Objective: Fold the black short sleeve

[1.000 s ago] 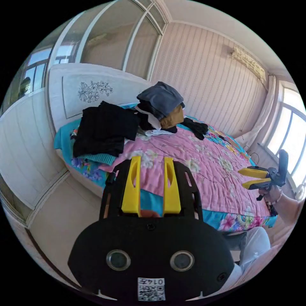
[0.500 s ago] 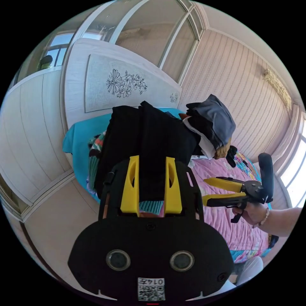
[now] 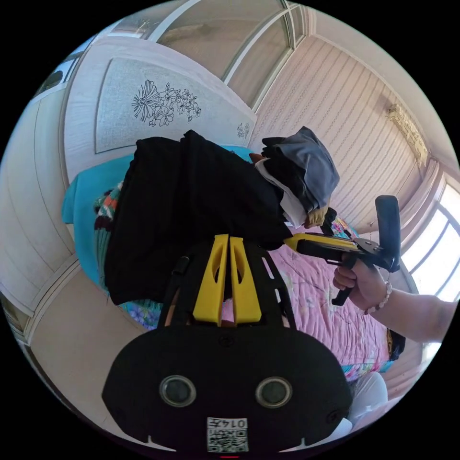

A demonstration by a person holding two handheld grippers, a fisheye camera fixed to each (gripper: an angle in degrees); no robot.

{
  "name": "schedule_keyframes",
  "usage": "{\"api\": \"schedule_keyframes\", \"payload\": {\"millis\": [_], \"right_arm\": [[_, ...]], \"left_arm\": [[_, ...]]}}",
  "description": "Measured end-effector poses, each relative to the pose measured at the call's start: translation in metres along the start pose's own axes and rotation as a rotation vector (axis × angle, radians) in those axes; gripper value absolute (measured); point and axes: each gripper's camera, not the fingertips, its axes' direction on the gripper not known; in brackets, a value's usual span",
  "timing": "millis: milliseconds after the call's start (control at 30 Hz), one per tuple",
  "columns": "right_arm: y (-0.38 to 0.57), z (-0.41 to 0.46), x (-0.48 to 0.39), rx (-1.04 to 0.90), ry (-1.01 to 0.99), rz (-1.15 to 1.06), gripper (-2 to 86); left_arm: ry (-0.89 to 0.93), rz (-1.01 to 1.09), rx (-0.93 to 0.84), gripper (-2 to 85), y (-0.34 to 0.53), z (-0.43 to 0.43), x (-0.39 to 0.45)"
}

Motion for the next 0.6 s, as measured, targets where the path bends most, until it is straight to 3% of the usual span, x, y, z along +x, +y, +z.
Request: {"api": "schedule_keyframes", "payload": {"millis": [167, 400, 500, 600], "right_arm": [[0.05, -0.1, 0.026, 0.168, -0.026, 0.071, -0.2], [0.186, -0.223, 0.052, 0.297, -0.019, 0.188, -0.5], [0.281, -0.273, 0.051, 0.303, 0.087, 0.321, -0.4], [0.392, -0.286, 0.057, 0.154, 0.165, 0.597, -0.3]], "left_arm": [[0.239, 0.19, 0.094, -1.0, -0.004, -0.043, 0.068], [0.605, 0.398, 0.071, -1.0, 0.03, -0.054, 0.213], [0.759, 0.45, -0.055, -1.0, 0.076, -0.028, 0.286], [0.794, 0.365, -0.283, -1.0, 0.142, 0.02, 0.33]]}}
